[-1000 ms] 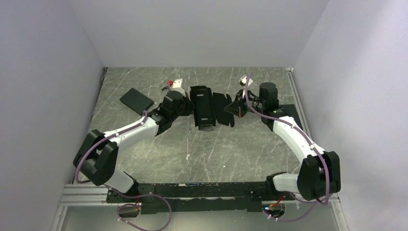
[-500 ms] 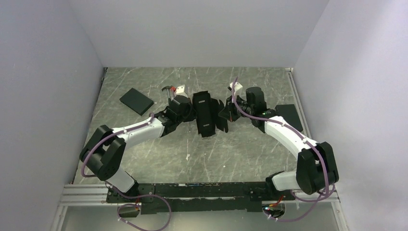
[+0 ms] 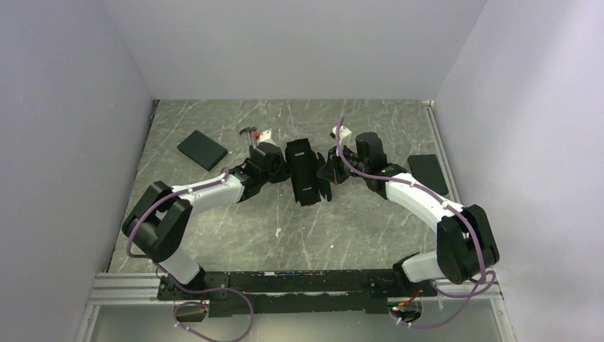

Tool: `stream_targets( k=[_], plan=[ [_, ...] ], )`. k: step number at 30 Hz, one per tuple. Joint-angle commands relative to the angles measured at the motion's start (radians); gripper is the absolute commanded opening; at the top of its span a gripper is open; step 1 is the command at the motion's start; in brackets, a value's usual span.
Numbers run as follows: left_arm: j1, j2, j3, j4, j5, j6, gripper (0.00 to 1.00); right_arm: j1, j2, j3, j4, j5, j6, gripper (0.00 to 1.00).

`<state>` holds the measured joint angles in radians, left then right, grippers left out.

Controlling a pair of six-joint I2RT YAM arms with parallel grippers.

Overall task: Fold the paper box
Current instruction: Fold the paper box at the center of the board.

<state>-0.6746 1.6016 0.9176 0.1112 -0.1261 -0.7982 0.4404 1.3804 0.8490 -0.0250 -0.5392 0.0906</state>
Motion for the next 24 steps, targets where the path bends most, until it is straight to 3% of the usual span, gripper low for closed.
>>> stream_targets(
  k=[1,14,24],
  plan=[
    [0.014,0.001,-0.016,0.134,0.13,-0.072,0.0,0.032,0.012,-0.014,0.06,-0.092,0.029,0.0],
    [0.032,-0.021,-0.024,0.084,0.129,-0.032,0.0,-0.023,0.003,-0.039,0.051,-0.225,0.015,0.0],
    [0.031,-0.035,-0.014,0.098,0.101,0.063,0.0,-0.071,-0.031,-0.023,-0.018,-0.288,-0.125,0.0]
  ],
)
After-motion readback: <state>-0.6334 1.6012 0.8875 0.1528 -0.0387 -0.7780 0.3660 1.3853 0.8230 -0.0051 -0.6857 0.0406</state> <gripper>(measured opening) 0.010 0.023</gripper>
